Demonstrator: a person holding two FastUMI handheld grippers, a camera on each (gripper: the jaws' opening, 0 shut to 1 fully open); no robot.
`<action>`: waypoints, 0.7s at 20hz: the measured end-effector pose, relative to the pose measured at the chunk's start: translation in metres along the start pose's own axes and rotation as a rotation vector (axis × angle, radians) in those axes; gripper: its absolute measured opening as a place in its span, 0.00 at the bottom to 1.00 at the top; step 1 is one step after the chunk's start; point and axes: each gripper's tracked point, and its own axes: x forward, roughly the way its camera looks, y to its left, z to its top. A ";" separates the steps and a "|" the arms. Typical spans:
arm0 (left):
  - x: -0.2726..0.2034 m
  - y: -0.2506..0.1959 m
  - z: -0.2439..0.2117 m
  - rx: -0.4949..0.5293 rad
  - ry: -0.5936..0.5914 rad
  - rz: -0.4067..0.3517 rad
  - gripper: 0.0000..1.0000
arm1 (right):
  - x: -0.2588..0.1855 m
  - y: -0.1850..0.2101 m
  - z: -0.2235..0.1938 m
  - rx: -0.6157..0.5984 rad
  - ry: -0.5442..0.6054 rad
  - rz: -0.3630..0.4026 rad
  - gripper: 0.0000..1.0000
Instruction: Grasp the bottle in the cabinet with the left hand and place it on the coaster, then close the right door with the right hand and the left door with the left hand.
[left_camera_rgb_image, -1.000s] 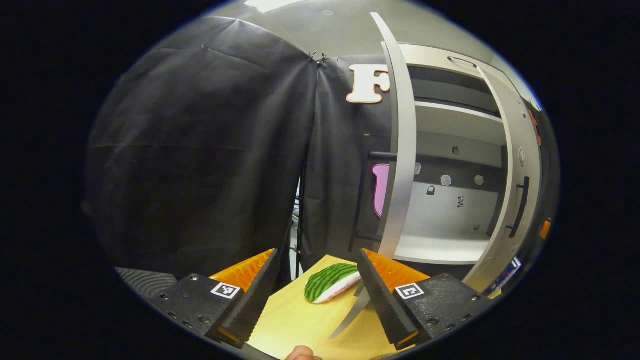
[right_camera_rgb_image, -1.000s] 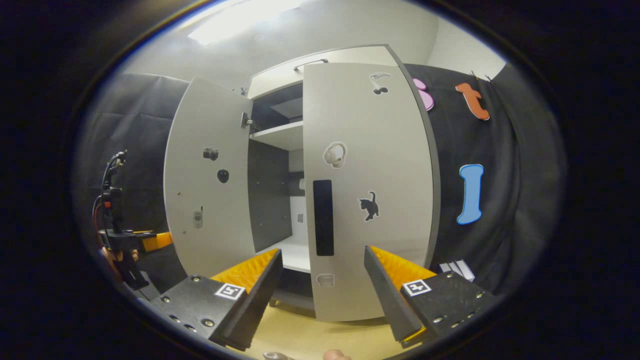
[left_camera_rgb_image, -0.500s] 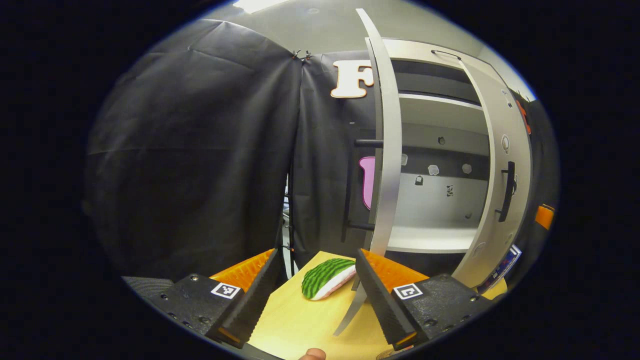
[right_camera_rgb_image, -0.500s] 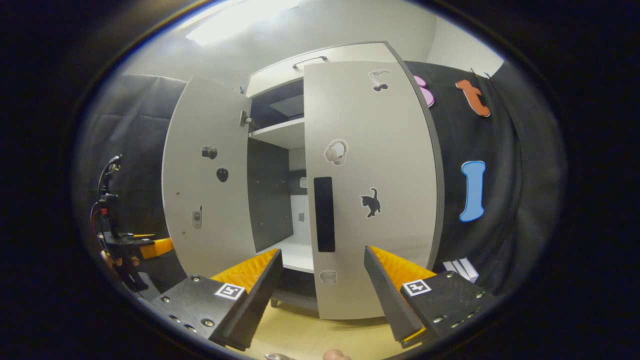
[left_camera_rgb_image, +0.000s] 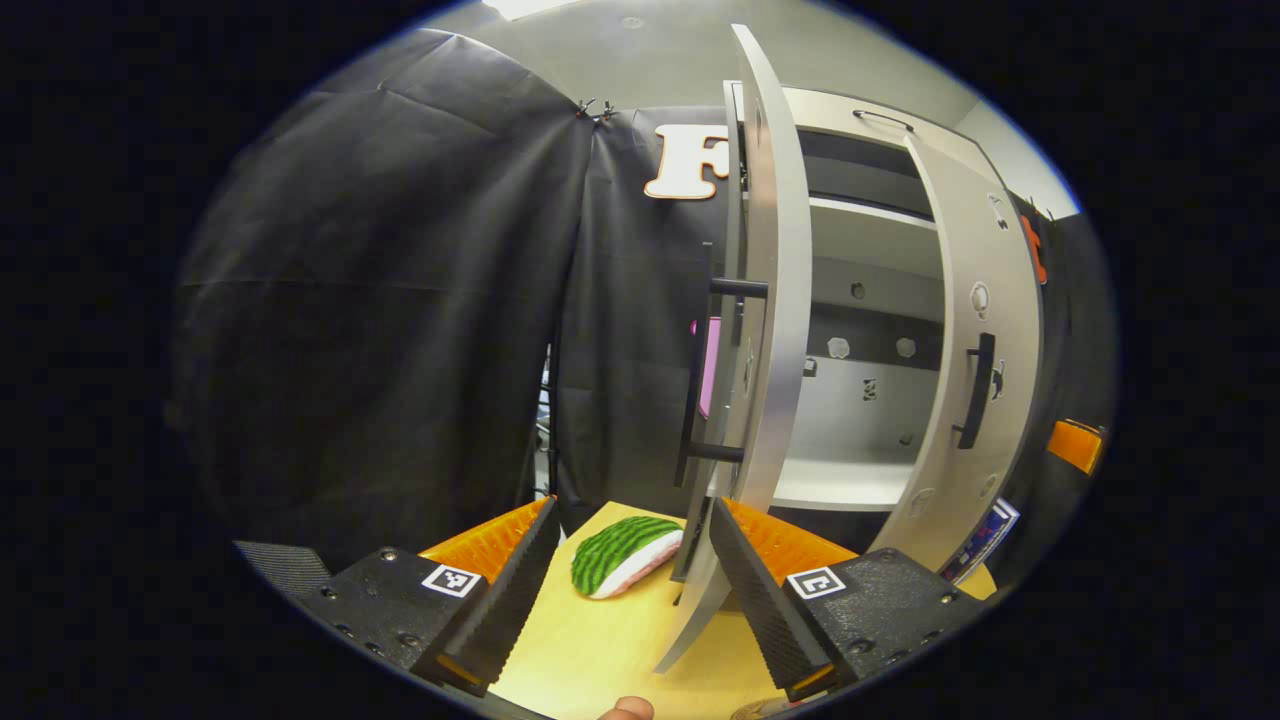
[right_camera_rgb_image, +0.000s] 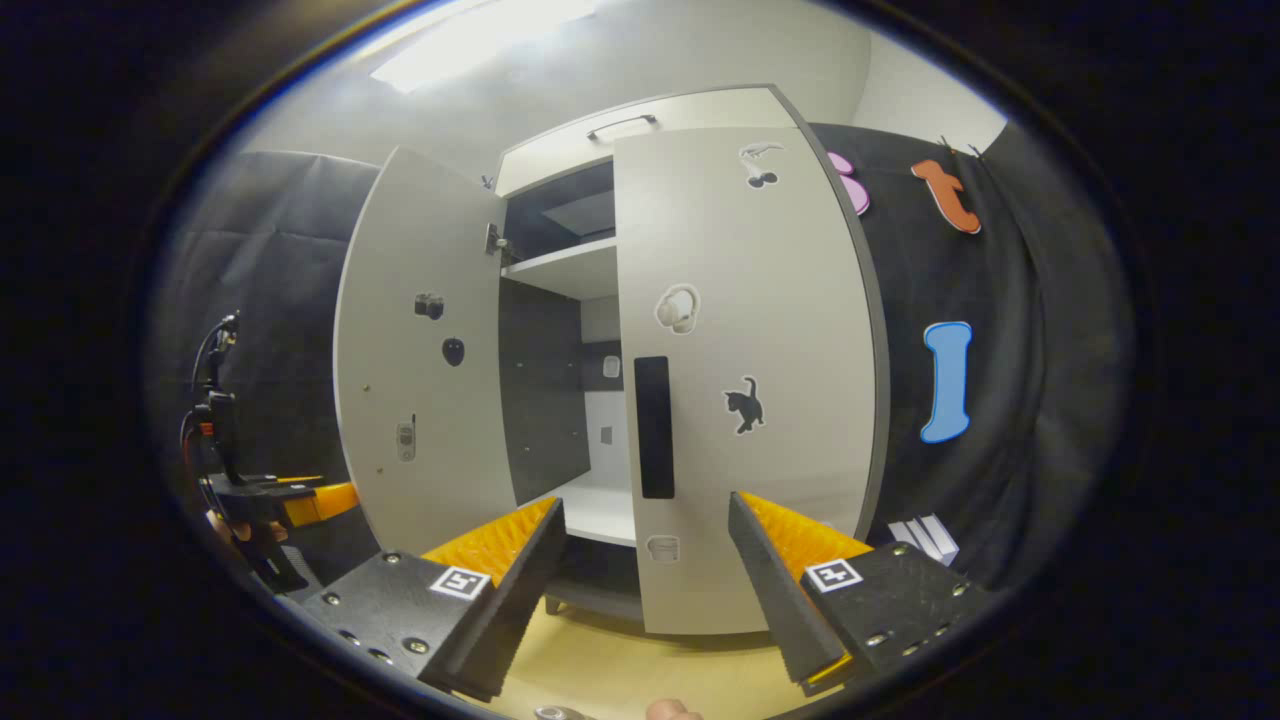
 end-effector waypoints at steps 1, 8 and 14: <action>-0.002 -0.007 -0.002 -0.004 0.002 -0.020 0.91 | -0.001 0.000 0.000 0.000 0.000 -0.001 0.99; 0.000 -0.069 -0.011 -0.017 0.026 -0.198 0.95 | -0.009 0.001 0.002 -0.004 -0.005 -0.014 0.99; 0.011 -0.128 -0.003 -0.026 0.027 -0.318 0.95 | -0.014 -0.004 0.010 0.000 -0.016 -0.042 0.94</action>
